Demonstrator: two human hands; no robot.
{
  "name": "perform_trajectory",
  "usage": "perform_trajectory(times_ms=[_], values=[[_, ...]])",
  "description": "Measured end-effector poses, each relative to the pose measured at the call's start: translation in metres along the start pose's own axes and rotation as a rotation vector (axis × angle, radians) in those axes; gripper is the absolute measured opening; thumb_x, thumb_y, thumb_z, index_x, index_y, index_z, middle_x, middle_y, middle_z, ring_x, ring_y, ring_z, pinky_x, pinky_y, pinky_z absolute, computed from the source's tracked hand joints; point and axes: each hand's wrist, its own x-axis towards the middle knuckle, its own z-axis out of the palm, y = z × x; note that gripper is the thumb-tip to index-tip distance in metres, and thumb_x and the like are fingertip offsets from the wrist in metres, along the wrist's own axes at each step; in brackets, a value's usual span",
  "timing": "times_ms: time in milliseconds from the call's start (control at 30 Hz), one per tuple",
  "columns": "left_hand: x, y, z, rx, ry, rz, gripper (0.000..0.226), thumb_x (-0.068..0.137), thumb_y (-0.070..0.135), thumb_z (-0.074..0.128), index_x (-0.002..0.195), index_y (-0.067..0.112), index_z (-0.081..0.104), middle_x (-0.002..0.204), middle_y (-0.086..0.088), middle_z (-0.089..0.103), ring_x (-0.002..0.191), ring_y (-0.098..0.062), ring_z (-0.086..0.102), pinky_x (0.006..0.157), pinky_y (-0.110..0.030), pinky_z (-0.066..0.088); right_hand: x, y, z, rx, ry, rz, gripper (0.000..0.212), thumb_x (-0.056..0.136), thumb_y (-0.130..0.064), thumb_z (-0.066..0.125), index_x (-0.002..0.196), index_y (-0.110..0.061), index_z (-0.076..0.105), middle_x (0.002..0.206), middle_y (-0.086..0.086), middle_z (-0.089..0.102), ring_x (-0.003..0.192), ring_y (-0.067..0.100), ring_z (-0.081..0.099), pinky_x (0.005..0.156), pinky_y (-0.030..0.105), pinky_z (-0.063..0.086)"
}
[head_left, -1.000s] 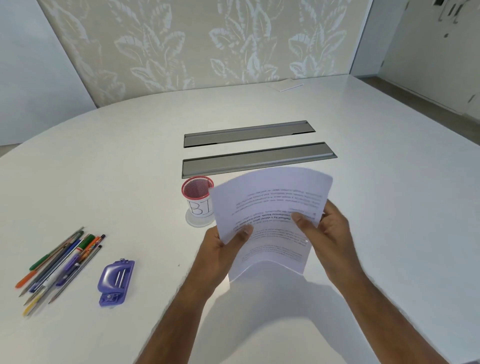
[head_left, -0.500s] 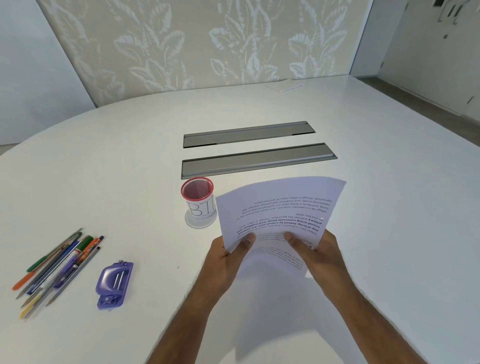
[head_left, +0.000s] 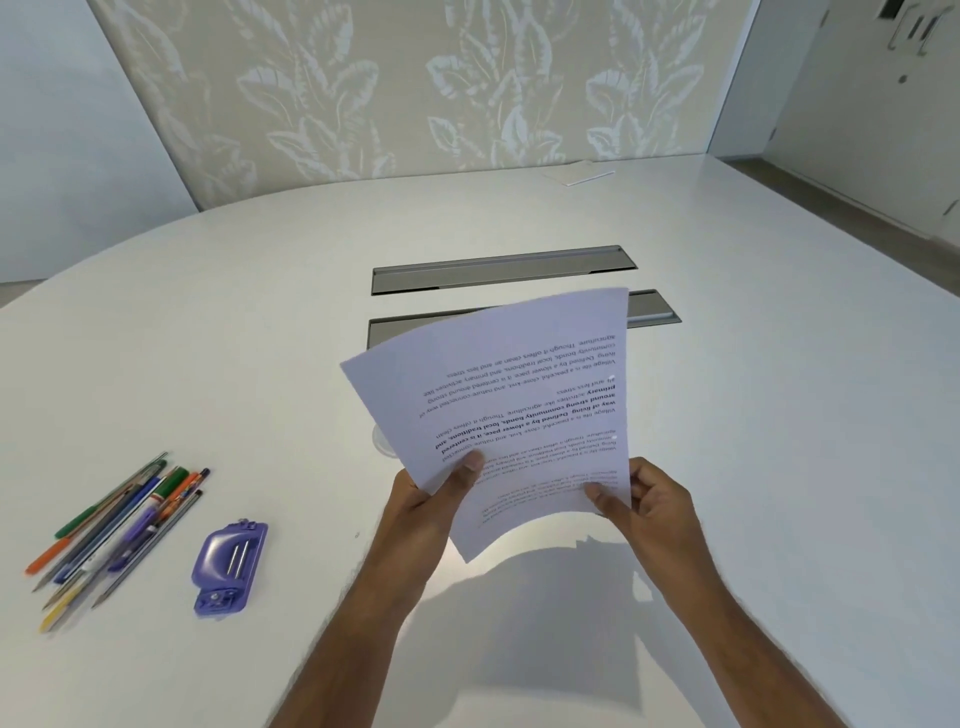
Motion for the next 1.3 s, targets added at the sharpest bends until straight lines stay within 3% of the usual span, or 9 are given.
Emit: perform_trajectory(times_ms=[133,233,300,533,733,900,1033,1200,1300], values=[[0.003,0.003,-0.001,-0.165,0.015,-0.024,0.047,0.093,0.049,0.078,0.137,0.045,0.062,0.139,0.007,0.071,0.128,-0.018,0.067,0.105,-0.047,0.054,0.0,0.0,-0.005,0.113,0.065,-0.006,0.031,0.072,-0.037,0.094,0.094,-0.026,0.075,0.103,0.003,0.084,0.09,0.026,0.081,0.083,0.036,0.067],[0.006,0.009,0.001,-0.29,-0.052,0.02,0.044,0.1,0.033,0.073,0.143,0.037,0.061,0.146,0.002,0.067,0.134,-0.021,0.064,0.102,-0.038,0.057,0.0,-0.006,-0.005,0.28,0.014,0.008,0.056,0.063,-0.043,0.1,0.11,-0.022,0.078,0.114,0.01,0.082,0.1,0.03,0.08,0.086,0.035,0.065],[0.007,0.012,0.004,-0.338,-0.089,0.015,0.043,0.104,0.027,0.069,0.145,0.033,0.06,0.148,-0.001,0.065,0.135,-0.022,0.063,0.099,-0.032,0.058,0.0,-0.009,-0.001,0.394,-0.038,0.018,0.063,0.064,-0.037,0.101,0.12,-0.021,0.077,0.121,0.013,0.08,0.107,0.029,0.078,0.088,0.034,0.063],[0.006,0.006,0.006,-0.368,-0.088,-0.009,0.048,0.103,0.027,0.07,0.148,0.033,0.057,0.151,-0.001,0.063,0.138,-0.022,0.06,0.101,-0.03,0.056,0.001,-0.012,0.005,0.552,-0.03,0.029,0.059,0.073,-0.025,0.097,0.127,-0.014,0.076,0.133,0.015,0.074,0.12,0.03,0.073,0.091,0.033,0.061],[0.006,0.008,-0.013,-0.419,-0.018,0.028,0.061,0.103,0.023,0.07,0.158,0.027,0.045,0.157,-0.005,0.057,0.143,-0.026,0.056,0.105,-0.035,0.055,0.004,-0.014,-0.011,0.419,0.091,-0.022,0.046,0.082,-0.027,0.086,0.127,-0.022,0.074,0.129,0.008,0.077,0.116,0.024,0.075,0.085,0.031,0.062],[0.002,0.012,-0.031,-0.42,0.067,-0.003,0.052,0.096,0.039,0.075,0.144,0.022,0.065,0.146,-0.01,0.066,0.135,-0.025,0.063,0.101,-0.034,0.058,0.003,-0.017,-0.02,0.358,0.129,-0.045,0.038,0.086,-0.019,0.08,0.124,-0.017,0.073,0.125,0.008,0.079,0.112,0.026,0.076,0.086,0.034,0.064],[-0.003,0.011,-0.04,-0.212,0.102,0.035,0.053,0.097,0.056,0.067,0.134,0.019,0.072,0.137,-0.006,0.073,0.127,-0.02,0.069,0.098,-0.028,0.058,0.003,-0.019,-0.023,0.26,0.16,-0.055,0.038,0.086,-0.02,0.079,0.122,-0.011,0.072,0.118,0.007,0.081,0.11,0.029,0.076,0.093,0.044,0.063],[-0.006,0.006,-0.047,-0.145,0.113,-0.002,0.063,0.089,0.071,0.065,0.127,0.022,0.076,0.126,-0.006,0.078,0.113,-0.018,0.075,0.088,-0.028,0.061,0.0,-0.024,-0.026,0.167,0.166,-0.133,0.017,0.091,-0.02,0.078,0.105,-0.029,0.076,0.105,-0.006,0.081,0.096,0.008,0.078,0.074,0.017,0.06],[-0.006,0.007,-0.049,-0.082,0.074,-0.073,0.064,0.091,0.075,0.055,0.128,0.027,0.076,0.125,-0.004,0.079,0.113,-0.019,0.075,0.085,-0.024,0.061,0.001,-0.026,-0.028,0.082,0.153,-0.161,0.019,0.096,-0.015,0.075,0.097,-0.034,0.073,0.095,-0.013,0.077,0.088,0.002,0.076,0.071,0.014,0.058]])
